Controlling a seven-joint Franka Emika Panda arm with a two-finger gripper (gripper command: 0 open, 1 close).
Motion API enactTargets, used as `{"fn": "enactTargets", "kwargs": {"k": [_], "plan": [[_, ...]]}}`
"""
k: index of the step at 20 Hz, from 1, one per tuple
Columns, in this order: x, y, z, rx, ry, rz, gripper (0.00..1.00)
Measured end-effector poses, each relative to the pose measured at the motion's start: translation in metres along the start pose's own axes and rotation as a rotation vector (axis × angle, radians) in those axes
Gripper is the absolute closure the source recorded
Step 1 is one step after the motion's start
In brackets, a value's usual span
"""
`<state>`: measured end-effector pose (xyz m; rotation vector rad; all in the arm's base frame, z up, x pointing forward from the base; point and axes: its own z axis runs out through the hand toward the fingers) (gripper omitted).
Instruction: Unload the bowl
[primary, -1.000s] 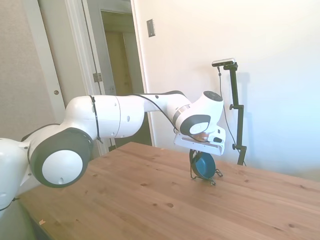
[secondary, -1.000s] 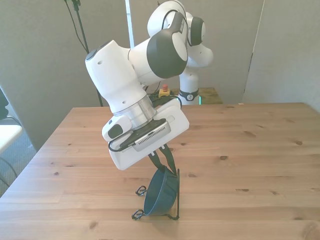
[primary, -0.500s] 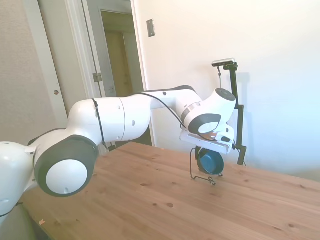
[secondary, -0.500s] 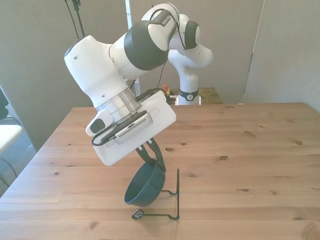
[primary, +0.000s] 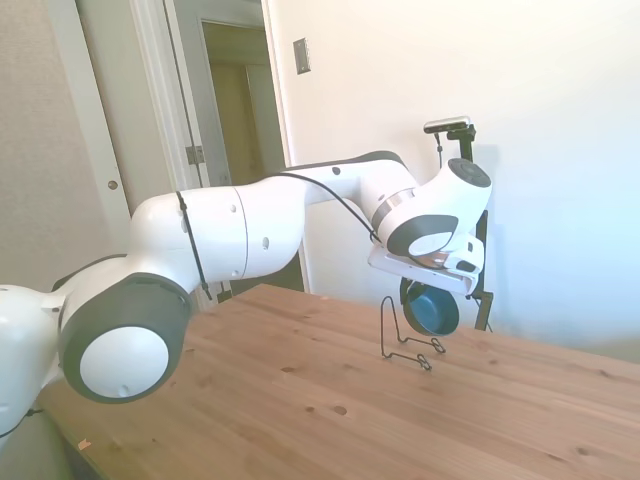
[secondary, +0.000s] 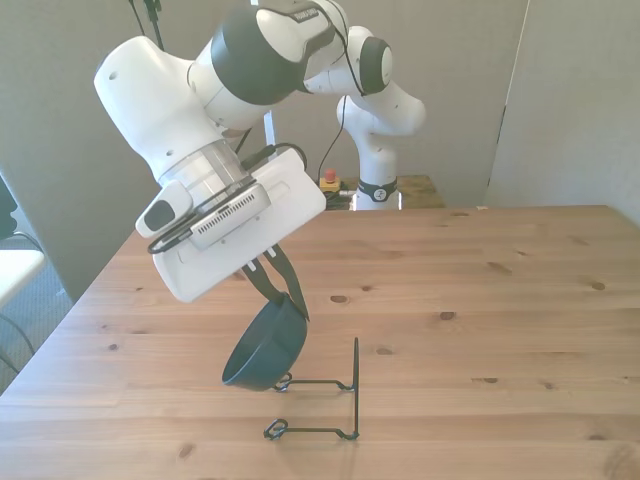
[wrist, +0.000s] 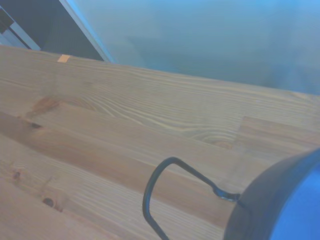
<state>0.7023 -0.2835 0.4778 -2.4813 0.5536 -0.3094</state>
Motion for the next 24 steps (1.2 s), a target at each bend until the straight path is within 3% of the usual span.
{"fn": "enactTargets", "kwargs": {"k": [8, 19, 24], "plan": [[-0.050, -0.050, -0.029, -0.013, -0.009, -0.114, 1.00], [-0.173, -0.150, 0.081, -0.218, -0.051, -0.343, 1.00], [-0.238, -0.128, 0.084, -0.427, -0.029, -0.249, 1.00]]}}
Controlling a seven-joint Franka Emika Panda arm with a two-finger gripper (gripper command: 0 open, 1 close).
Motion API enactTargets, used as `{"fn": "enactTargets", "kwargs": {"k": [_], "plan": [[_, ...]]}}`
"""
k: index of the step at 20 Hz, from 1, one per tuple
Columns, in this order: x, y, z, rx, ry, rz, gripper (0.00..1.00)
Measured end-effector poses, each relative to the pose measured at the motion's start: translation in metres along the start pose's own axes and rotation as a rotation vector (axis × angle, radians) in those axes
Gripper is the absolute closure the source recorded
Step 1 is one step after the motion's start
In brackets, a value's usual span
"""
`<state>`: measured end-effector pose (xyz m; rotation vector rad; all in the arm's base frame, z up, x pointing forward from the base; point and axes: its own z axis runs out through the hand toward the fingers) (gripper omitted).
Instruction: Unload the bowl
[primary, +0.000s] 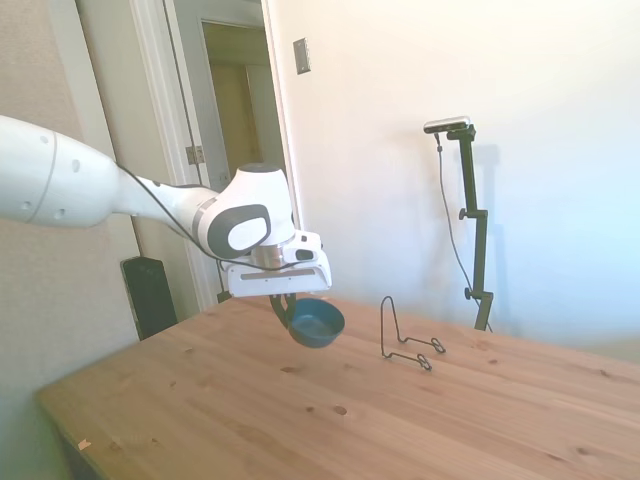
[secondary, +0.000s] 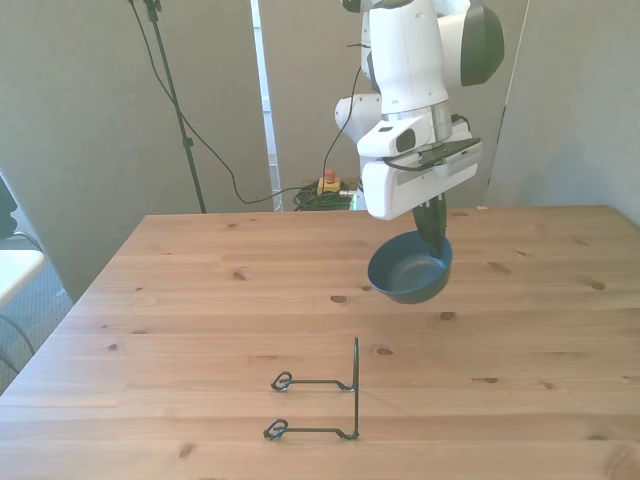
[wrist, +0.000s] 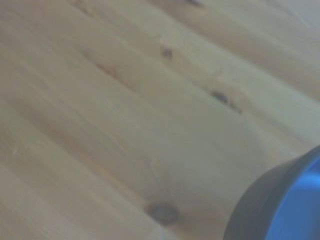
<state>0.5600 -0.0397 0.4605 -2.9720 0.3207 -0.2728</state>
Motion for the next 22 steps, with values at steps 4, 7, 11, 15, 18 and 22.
{"fn": "enactTargets", "kwargs": {"k": [4, 7, 11, 15, 18, 22], "plan": [[-0.046, 0.030, 0.012, -0.104, -0.063, 0.136, 1.00], [-0.051, 0.041, 0.013, -0.115, -0.074, 0.193, 1.00], [-0.046, 0.050, 0.027, -0.162, -0.099, 0.239, 1.00], [-0.039, 0.047, 0.045, -0.196, -0.144, 0.255, 1.00], [-0.035, 0.041, 0.054, -0.215, -0.167, 0.262, 1.00], [-0.028, 0.036, 0.063, -0.231, -0.200, 0.271, 1.00]]}}
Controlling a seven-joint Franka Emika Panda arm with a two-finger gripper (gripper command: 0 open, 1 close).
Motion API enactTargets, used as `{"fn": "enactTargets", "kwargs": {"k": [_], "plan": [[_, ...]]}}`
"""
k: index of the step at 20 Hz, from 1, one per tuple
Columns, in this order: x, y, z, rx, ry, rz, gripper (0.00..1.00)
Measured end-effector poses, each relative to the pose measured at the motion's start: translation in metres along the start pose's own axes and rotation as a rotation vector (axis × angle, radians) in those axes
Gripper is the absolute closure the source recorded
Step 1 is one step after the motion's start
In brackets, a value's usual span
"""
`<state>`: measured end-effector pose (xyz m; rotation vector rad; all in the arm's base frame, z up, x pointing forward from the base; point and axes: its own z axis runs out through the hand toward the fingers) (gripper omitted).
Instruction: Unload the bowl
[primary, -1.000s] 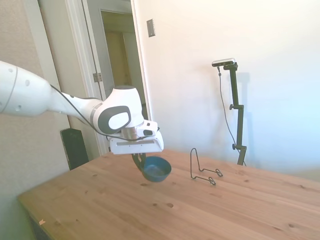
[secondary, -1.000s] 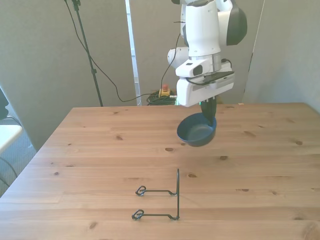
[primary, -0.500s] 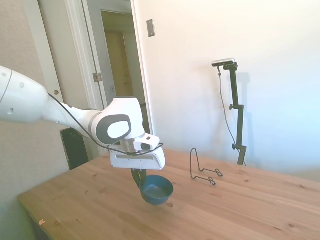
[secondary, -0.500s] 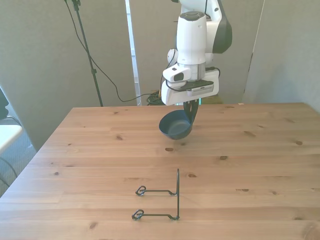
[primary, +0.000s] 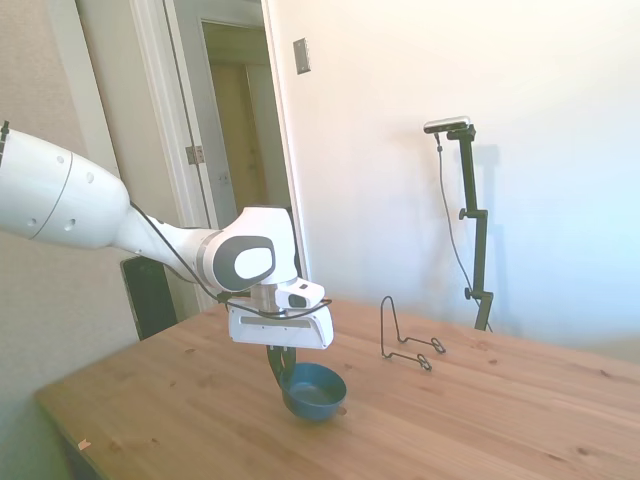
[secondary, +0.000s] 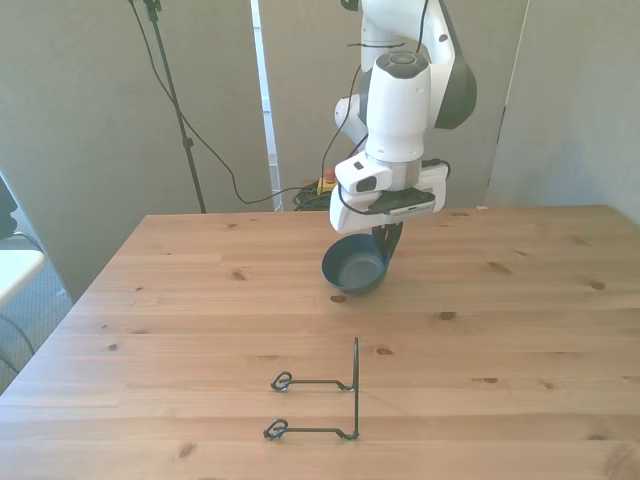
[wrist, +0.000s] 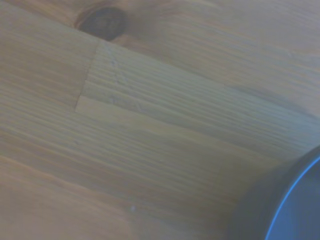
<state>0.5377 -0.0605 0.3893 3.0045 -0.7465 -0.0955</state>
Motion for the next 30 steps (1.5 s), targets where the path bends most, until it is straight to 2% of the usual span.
{"fn": "enactTargets", "kwargs": {"k": [7, 22, 23, 30], "plan": [[0.014, -0.012, 0.007, -0.018, -0.027, 0.021, 1.00], [0.021, -0.034, 0.027, -0.125, 0.050, 0.055, 1.00], [0.021, -0.035, 0.028, -0.127, 0.051, 0.055, 0.00], [0.019, -0.037, 0.032, -0.149, 0.054, 0.043, 0.00]]}}
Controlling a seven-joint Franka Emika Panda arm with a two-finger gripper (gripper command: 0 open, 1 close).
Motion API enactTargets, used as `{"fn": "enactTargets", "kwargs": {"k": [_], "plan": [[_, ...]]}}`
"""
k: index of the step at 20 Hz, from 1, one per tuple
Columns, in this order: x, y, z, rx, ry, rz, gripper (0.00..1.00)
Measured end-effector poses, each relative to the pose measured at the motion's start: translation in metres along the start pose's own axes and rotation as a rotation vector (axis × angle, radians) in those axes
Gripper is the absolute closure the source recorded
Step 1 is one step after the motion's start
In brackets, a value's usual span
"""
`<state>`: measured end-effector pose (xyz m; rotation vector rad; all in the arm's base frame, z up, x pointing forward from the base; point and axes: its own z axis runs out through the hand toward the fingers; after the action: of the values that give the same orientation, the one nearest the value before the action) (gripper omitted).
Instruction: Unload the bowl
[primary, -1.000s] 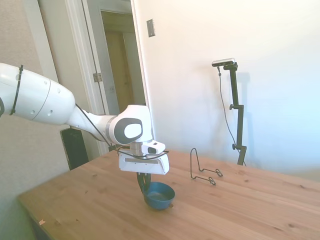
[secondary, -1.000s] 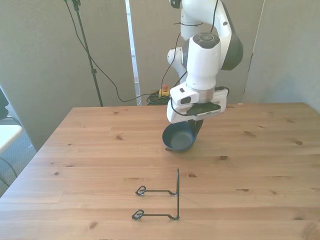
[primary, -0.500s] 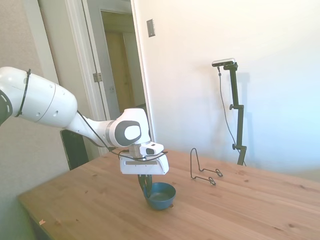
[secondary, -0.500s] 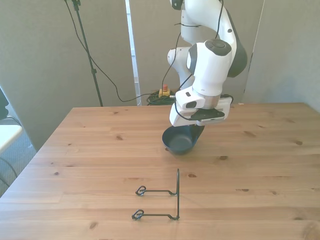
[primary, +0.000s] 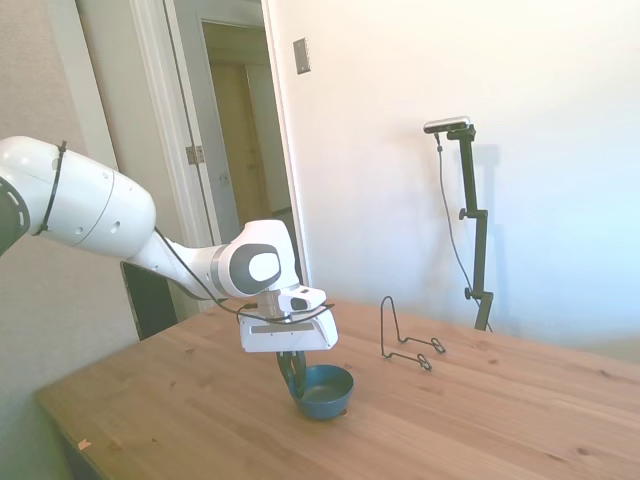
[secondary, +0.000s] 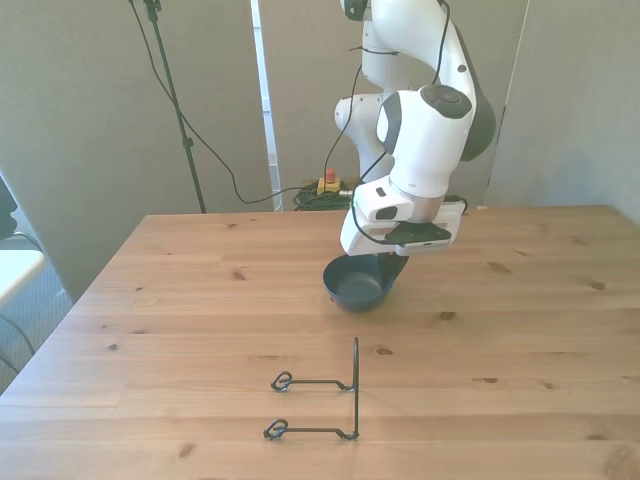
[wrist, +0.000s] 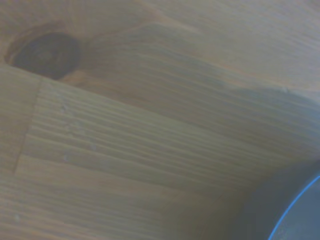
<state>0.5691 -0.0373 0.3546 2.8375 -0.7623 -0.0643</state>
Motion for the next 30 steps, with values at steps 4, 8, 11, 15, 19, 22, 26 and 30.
{"fn": "enactTargets", "kwargs": {"k": [4, 8, 11, 15, 19, 22, 26, 30], "plan": [[-0.001, -0.002, 0.007, -0.007, -0.011, -0.005, 0.00], [-0.001, -0.003, 0.005, 0.001, -0.010, -0.001, 0.00], [0.001, -0.001, -0.007, 0.032, -0.003, 0.019, 0.00], [0.004, 0.015, -0.031, 0.082, 0.015, 0.060, 0.00], [0.006, 0.035, -0.053, 0.145, 0.019, 0.099, 0.00], [0.009, 0.056, -0.072, 0.201, 0.030, 0.141, 0.00], [0.016, 0.097, -0.092, 0.238, 0.045, 0.222, 0.00], [0.025, 0.135, -0.099, 0.256, 0.054, 0.296, 0.00]]}}
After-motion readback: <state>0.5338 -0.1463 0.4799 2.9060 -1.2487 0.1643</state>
